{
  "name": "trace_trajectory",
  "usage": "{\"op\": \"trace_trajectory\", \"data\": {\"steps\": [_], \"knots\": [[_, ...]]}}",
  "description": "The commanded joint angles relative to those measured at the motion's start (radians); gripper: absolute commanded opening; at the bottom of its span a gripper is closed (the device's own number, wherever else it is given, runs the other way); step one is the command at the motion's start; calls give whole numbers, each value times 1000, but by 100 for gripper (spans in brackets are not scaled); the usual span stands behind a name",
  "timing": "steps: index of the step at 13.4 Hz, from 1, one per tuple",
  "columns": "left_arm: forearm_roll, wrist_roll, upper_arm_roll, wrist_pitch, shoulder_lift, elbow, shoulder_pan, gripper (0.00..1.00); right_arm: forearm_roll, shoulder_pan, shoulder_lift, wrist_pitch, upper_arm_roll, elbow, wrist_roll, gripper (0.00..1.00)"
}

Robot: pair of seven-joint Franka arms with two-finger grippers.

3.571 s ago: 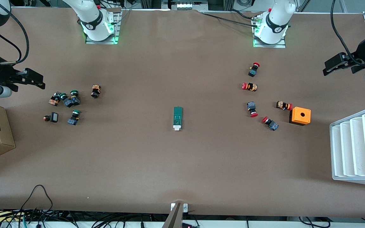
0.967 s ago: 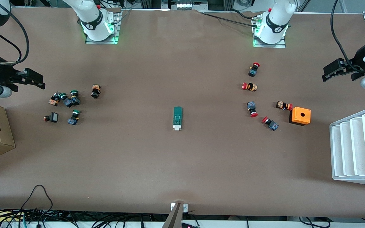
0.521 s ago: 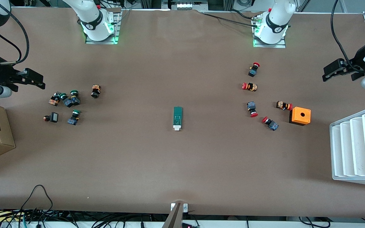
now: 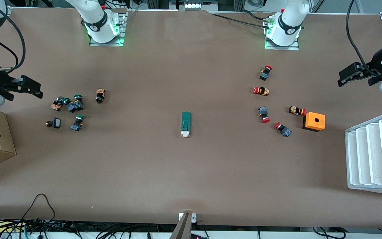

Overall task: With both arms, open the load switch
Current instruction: 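Move the right gripper toward the green switch while the left gripper approaches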

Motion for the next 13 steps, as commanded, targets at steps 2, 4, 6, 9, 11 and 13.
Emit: {"op": "trace_trajectory", "data": {"steps": [2,4,6,9,11,13], "knots": [[11,21,-6,21,-34,-41,11,100,-1,15,66,49,8,70,177,99],[11,24,-6,21,-34,-40,12,100,-1,36,85,70,8,70,232,99],[11,24,-6,22,-31,-40,12,100,0,38,100,97,8,72,263,99],[11,24,-6,22,-31,-41,12,100,21,47,127,149,9,72,373,99],[11,24,-6,22,-31,-40,12,100,29,76,149,209,8,73,514,99],[11,24,-6,22,-31,-40,14,100,35,88,160,237,8,75,655,99]]}}
